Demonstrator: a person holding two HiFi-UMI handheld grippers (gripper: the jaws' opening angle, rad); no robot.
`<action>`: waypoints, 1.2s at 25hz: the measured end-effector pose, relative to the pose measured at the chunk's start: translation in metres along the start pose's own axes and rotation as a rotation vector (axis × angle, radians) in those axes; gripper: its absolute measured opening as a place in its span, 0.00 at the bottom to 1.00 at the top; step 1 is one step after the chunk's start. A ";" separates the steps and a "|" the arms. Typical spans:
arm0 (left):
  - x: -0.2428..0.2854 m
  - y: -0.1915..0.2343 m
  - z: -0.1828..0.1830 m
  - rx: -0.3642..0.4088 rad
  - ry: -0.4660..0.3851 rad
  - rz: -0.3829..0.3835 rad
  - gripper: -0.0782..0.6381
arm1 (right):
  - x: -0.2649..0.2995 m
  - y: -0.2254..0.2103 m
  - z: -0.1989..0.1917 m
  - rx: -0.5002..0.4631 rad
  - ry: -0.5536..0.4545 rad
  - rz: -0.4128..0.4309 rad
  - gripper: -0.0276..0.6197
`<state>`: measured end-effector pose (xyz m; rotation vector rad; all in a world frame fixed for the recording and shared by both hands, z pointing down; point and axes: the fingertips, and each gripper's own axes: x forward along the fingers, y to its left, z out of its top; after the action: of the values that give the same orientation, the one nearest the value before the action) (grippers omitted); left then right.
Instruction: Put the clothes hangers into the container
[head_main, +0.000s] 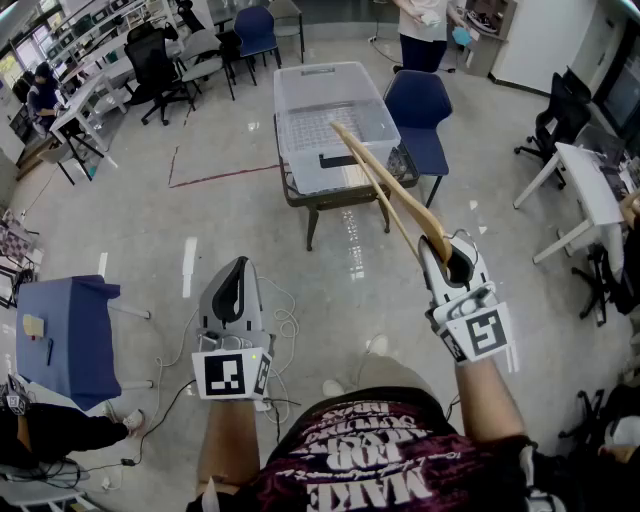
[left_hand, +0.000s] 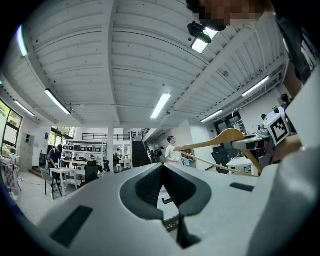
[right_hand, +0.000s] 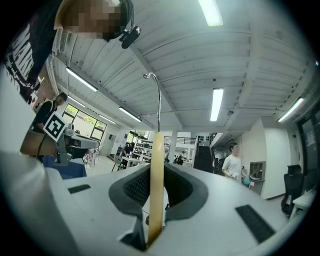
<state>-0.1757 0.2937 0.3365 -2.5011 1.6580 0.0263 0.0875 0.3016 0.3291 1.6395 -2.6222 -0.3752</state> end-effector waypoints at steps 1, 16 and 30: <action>0.003 0.001 -0.001 0.001 0.002 -0.002 0.12 | 0.003 0.000 -0.001 -0.004 0.001 0.004 0.13; 0.098 0.011 -0.022 -0.016 0.008 -0.032 0.12 | 0.074 -0.054 -0.028 0.067 -0.020 0.030 0.13; 0.192 0.002 -0.027 -0.070 0.017 0.006 0.12 | 0.130 -0.135 -0.054 0.110 -0.003 0.060 0.13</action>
<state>-0.1043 0.1137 0.3452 -2.5545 1.6995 0.0648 0.1565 0.1197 0.3389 1.5863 -2.7324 -0.2360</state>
